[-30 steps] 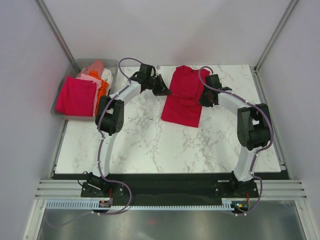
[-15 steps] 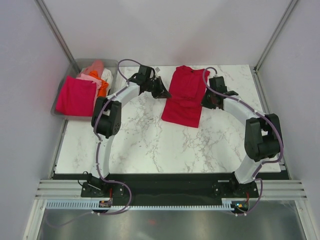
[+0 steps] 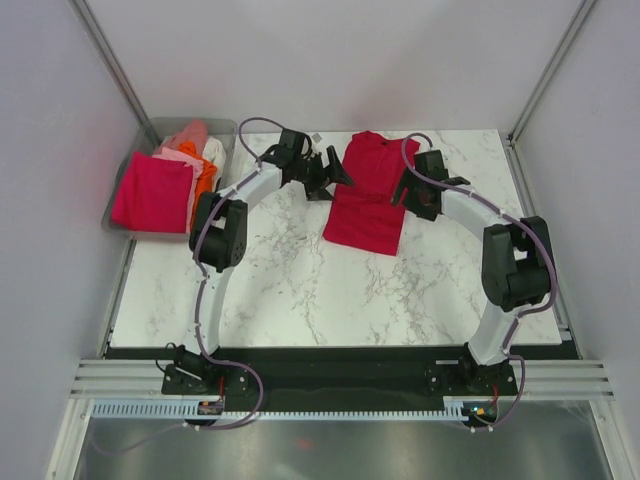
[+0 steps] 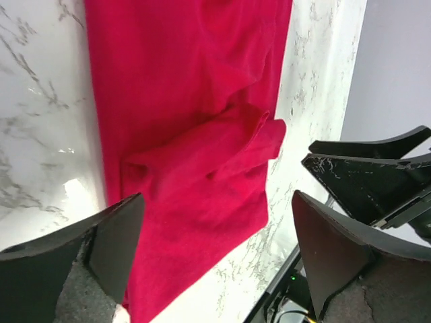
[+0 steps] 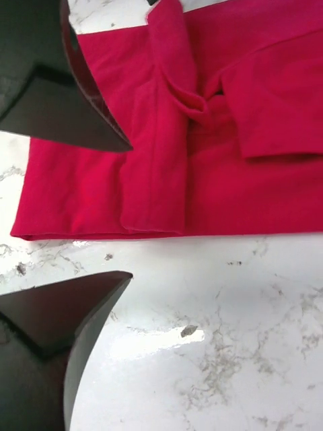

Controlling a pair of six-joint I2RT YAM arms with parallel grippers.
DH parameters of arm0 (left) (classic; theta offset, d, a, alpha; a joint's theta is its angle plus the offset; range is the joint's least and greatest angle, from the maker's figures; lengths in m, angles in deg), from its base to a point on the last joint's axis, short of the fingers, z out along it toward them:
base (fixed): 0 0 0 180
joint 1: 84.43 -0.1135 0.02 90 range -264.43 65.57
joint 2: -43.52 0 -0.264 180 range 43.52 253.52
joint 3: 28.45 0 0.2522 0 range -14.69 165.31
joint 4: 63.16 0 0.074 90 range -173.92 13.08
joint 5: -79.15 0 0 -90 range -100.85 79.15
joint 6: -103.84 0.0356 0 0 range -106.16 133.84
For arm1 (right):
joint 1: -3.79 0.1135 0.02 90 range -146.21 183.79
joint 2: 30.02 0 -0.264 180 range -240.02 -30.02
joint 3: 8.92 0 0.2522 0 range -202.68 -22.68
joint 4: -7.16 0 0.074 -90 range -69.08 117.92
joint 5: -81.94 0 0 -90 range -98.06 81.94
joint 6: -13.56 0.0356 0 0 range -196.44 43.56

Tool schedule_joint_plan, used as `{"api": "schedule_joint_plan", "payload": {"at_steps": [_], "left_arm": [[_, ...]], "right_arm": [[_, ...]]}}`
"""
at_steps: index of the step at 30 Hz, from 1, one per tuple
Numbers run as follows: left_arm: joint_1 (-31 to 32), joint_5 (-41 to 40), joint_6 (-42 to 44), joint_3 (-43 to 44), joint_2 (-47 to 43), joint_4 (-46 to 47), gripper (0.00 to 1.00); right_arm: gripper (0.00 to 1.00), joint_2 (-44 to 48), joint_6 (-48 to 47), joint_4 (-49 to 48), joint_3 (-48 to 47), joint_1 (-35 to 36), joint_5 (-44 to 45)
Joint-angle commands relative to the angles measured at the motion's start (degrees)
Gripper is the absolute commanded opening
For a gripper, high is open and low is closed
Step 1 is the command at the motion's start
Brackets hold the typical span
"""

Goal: Fold and stack the t-shirts
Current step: Fold the tshirt

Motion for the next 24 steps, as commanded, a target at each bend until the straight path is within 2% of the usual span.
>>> {"api": "schedule_joint_plan", "payload": {"at_steps": [1,7,11,15,19,24], "left_arm": [[-1.39,-0.27,2.58,0.50,-4.17,-0.58,1.00],[-1.92,-5.89,8.12,-11.79,-17.01,-1.81,1.00],[-1.74,-8.28,10.32,-22.94,-23.52,-1.81,0.99],[-1.39,-7.31,10.85,-27.89,-25.20,-1.81,0.88],[-0.51,-6.87,11.38,-29.91,-24.14,-1.73,0.84],[1.42,-6.96,11.82,-31.32,-21.95,-1.73,0.80]], "right_arm": [[0.84,2.02,0.24,-0.40,-1.71,-0.10,4.36],[0.84,9.31,-1.34,-3.74,6.28,-0.19,2.70],[0.73,13.45,-2.22,-5.67,13.32,-0.10,-3.08],[0.65,15.47,-1.78,-7.78,19.21,0.34,-9.24],[0.58,15.56,-0.91,-9.19,23.08,2.53,-11.63],[0.57,15.82,0.68,-9.98,25.80,4.21,-11.98]]}}
